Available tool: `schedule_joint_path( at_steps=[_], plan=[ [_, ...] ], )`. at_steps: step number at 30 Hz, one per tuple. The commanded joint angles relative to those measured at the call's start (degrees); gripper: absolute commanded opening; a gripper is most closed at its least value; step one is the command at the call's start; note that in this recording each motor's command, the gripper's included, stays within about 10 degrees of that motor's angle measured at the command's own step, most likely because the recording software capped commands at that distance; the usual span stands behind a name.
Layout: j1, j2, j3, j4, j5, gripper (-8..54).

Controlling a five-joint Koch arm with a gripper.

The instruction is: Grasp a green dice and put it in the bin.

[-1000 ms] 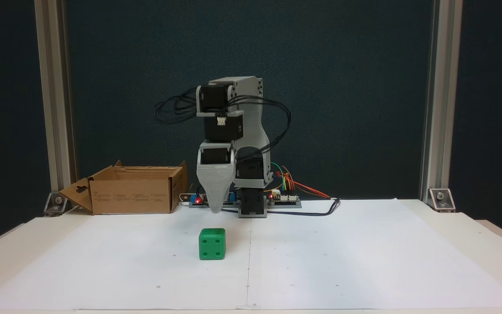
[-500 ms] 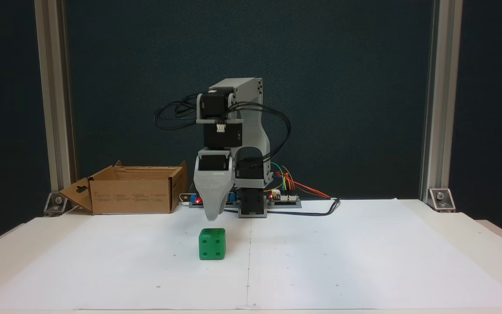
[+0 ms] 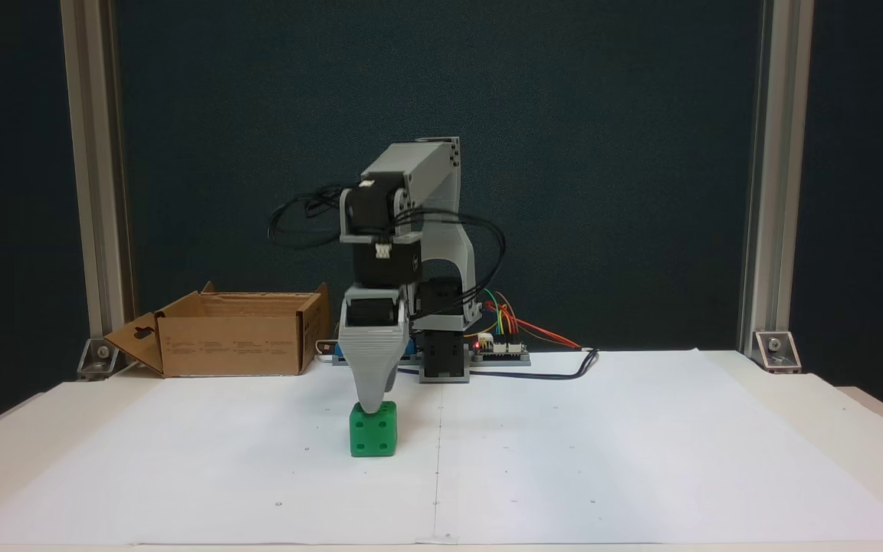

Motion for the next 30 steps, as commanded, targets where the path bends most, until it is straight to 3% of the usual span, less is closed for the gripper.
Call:
schedule_joint_path(
  at_steps=[1,30],
  plan=[
    [0.4,-0.1,-1.0,0.0,-4.3,43.3],
    [0.2,-5.8,-0.6,-4.9,-4.1,43.2]
  ],
)
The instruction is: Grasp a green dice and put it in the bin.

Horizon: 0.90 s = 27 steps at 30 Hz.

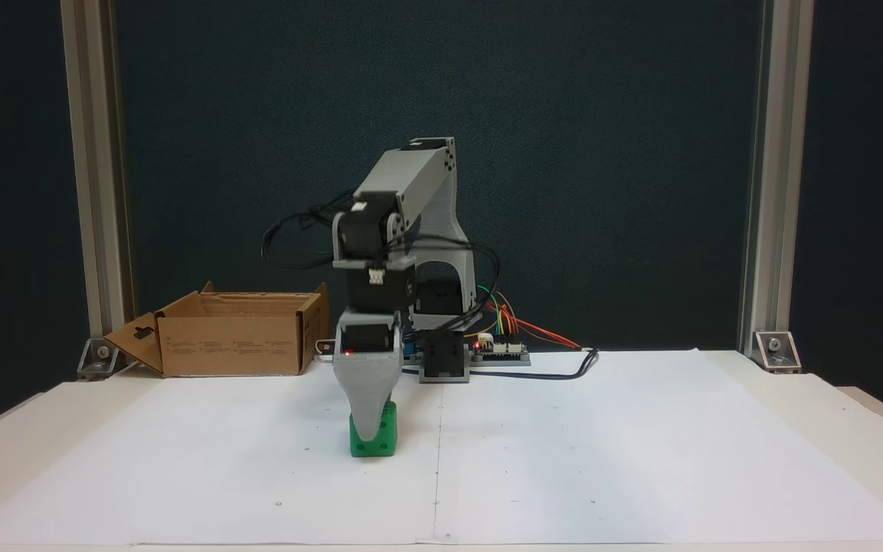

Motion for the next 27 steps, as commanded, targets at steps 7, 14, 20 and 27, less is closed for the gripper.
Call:
schedule_joint_path(
  at_steps=[7,14,20,27],
  plan=[
    [-0.3,-0.9,-0.7,-1.8,-2.6,43.2],
    [-0.2,-1.8,-0.7,-3.3,-2.6,43.0],
    [-0.1,-2.1,-0.7,-4.0,-2.7,42.2],
    [-0.1,-2.5,-0.7,-4.5,-2.7,41.2]
  ],
)
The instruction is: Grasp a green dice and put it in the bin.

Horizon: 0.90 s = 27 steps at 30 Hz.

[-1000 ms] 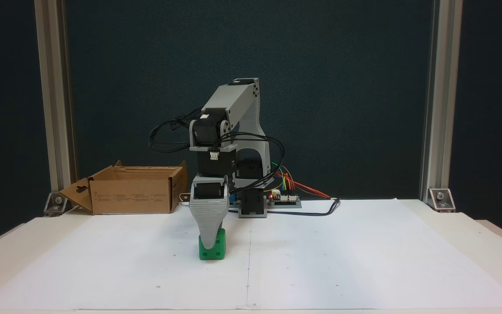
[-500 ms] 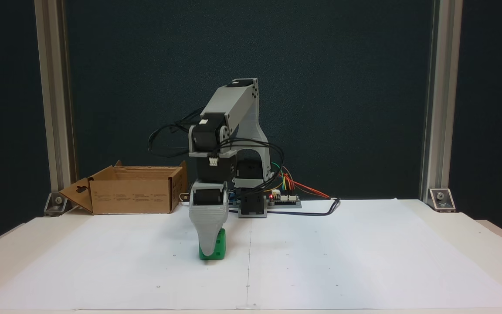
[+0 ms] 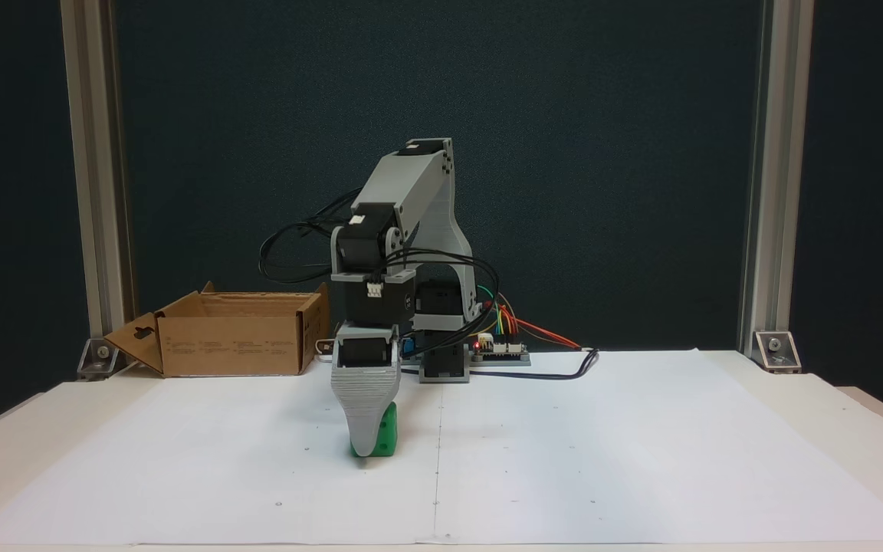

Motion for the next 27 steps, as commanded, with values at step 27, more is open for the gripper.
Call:
schedule_joint_path(
  at_steps=[27],
  plan=[
    [-0.1,-1.0,-0.9,-2.4,-2.7,38.1]
  ],
)
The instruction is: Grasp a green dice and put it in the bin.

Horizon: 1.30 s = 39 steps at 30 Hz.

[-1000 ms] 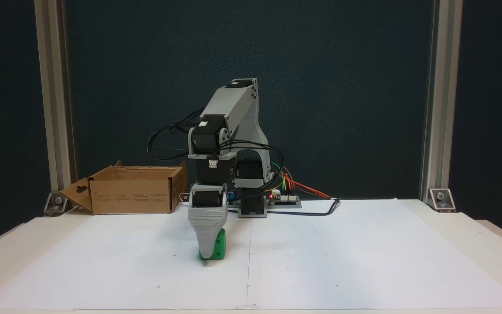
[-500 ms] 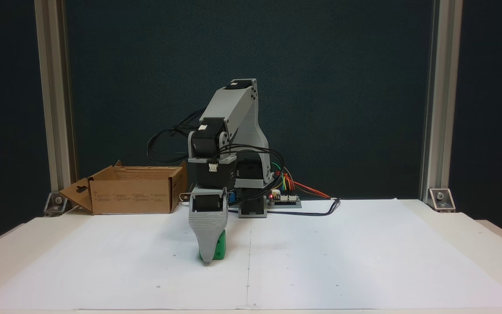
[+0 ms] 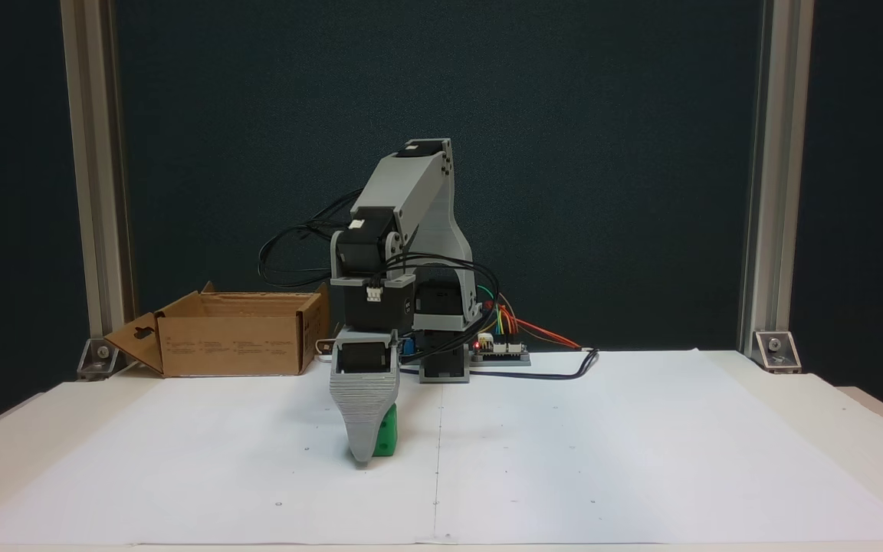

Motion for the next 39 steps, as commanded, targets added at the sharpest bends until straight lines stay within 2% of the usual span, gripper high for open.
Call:
schedule_joint_path(
  at_steps=[1,11,14,16,32,34,37,39],
  plan=[
    [0.0,0.1,-0.9,-0.4,-2.6,38.1],
    [1.1,0.1,-0.9,-0.7,-2.6,38.1],
    [1.1,0.1,-0.9,-0.8,-2.7,32.8],
    [1.1,0.1,-0.9,-0.9,-2.6,31.8],
    [0.7,0.0,-0.8,-1.0,-2.5,31.5],
    [0.7,0.0,-0.8,-1.1,-2.5,22.3],
    [0.7,0.0,-0.8,-3.1,-2.5,12.4],
    [0.7,0.0,-0.8,-3.4,-2.5,11.4]
  ],
)
